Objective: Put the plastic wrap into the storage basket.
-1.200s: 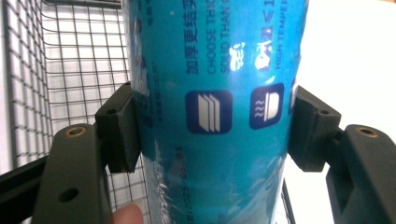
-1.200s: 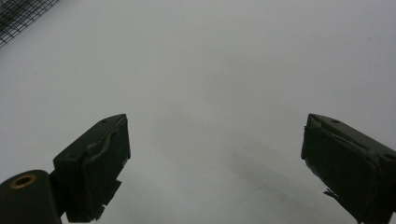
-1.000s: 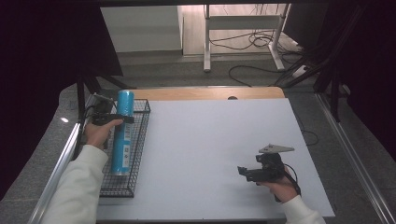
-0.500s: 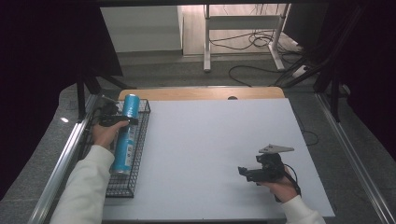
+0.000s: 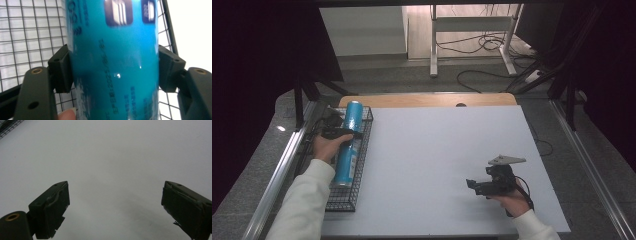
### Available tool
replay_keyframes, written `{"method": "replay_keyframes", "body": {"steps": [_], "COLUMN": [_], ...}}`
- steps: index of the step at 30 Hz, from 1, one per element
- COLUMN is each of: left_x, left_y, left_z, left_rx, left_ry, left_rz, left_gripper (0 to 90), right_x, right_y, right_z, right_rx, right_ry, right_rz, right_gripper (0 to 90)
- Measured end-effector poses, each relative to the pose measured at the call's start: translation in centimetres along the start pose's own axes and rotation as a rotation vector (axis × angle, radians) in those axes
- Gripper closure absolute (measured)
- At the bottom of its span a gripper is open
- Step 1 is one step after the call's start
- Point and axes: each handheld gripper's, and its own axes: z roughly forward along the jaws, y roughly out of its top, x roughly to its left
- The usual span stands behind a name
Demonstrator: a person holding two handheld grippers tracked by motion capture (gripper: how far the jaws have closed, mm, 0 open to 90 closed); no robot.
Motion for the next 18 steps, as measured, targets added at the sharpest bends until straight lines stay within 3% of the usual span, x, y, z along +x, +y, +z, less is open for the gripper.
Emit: {"method": "replay_keyframes", "body": {"steps": [7, 18], "left_x": [-0.2, -0.4], "left_y": [0.3, -0.1], "left_z": [-0.4, -4.6], "left_rx": [0.04, 0.06], "left_ry": [0.002, -0.044], "left_rz": [-0.036, 0.014], "left_gripper": [31.0, 31.5], "right_x": [0.0, 0.0], "right_y": [0.0, 0.2], "right_z": [0.0, -0.2], "right_rx": [0.0, -0.016], "right_ry": [0.001, 0.003], "right_rz": [0.002, 0.007], "right_gripper": [8.3, 8.3]}}
